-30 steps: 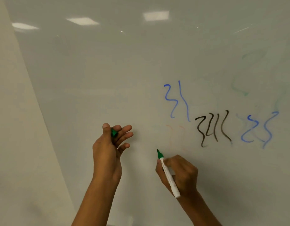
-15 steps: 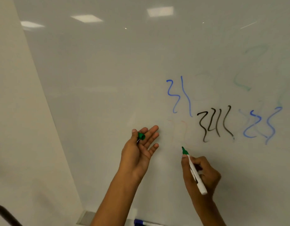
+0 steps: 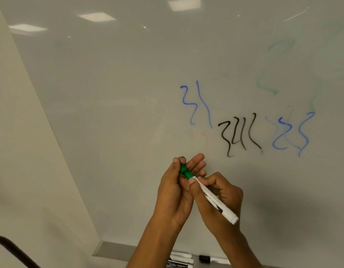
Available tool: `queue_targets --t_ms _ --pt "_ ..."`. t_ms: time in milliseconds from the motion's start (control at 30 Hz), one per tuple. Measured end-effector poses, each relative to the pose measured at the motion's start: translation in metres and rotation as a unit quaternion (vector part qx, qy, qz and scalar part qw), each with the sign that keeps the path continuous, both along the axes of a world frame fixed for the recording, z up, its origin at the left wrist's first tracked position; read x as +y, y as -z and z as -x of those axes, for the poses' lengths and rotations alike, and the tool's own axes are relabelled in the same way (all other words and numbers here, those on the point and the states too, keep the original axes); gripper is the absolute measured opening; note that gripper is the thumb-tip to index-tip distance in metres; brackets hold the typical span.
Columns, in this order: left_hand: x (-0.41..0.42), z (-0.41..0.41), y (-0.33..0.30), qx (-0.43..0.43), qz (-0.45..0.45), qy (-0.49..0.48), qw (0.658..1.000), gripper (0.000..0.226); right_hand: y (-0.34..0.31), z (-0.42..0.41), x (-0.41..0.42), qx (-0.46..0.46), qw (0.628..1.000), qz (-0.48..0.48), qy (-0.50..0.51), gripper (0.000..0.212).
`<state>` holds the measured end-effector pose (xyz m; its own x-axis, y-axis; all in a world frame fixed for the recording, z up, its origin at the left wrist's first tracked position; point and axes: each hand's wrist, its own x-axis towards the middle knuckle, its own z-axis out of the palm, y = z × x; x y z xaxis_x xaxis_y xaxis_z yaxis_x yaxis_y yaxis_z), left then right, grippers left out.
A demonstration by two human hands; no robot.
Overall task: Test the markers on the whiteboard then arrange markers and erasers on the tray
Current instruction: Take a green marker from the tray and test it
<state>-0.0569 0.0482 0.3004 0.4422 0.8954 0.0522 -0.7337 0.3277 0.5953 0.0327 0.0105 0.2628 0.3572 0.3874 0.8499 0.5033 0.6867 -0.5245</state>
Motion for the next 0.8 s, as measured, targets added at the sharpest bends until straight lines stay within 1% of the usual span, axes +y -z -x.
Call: queue_targets --t_ms 100,233,367,433,500,533,567,600,633,700,733,767,800 --pt "-0.010 -0.010 0.003 0.018 -0.025 -0.018 0.999 0.030 0.006 -0.007 -0.001 -0.031 0.999 -0.021 0.012 0.025" --pt "-0.024 -0.025 0.010 0.057 -0.043 -0.028 0.997 0.029 0.021 -0.021 -0.002 -0.089 0.991 -0.059 0.077 0.039" --pt "-0.031 -0.042 0.017 0.081 -0.046 -0.014 0.996 0.031 0.033 -0.037 -0.008 -0.092 0.990 -0.047 0.092 0.037" --pt "-0.031 -0.051 0.021 0.090 -0.042 -0.003 0.995 0.031 0.036 -0.045 -0.012 -0.037 0.997 -0.008 0.061 0.028" --pt "-0.031 -0.060 0.027 0.105 -0.052 0.005 0.993 0.029 0.037 -0.053 -0.018 0.081 0.996 0.045 0.014 0.022" --pt "-0.032 -0.065 0.031 0.121 -0.067 0.007 0.990 0.030 0.039 -0.058 -0.022 0.145 0.987 0.071 -0.005 0.021" --pt "-0.034 -0.071 0.037 0.139 -0.087 0.011 0.986 0.030 0.041 -0.063 -0.027 0.210 0.972 0.099 -0.025 0.018" --pt "-0.036 -0.076 0.044 0.156 -0.109 0.017 0.982 0.030 0.043 -0.068 -0.033 0.282 0.950 0.126 -0.052 0.016" --pt "-0.038 -0.082 0.051 0.175 -0.130 0.023 0.976 0.028 0.048 -0.074 -0.039 0.366 0.915 0.148 -0.088 0.015" --pt "-0.043 -0.096 0.071 0.220 -0.170 0.033 0.960 0.021 0.066 -0.087 -0.053 0.535 0.810 0.168 -0.171 0.010" --pt "-0.047 -0.102 0.084 0.246 -0.188 0.042 0.950 0.017 0.078 -0.094 -0.062 0.597 0.761 0.169 -0.189 0.006" --pt "-0.051 -0.108 0.098 0.274 -0.205 0.055 0.938 0.015 0.095 -0.100 -0.071 0.641 0.726 0.169 -0.182 0.007" --pt "-0.056 -0.115 0.113 0.300 -0.217 0.074 0.926 0.014 0.114 -0.107 -0.080 0.674 0.700 0.168 -0.166 0.009"
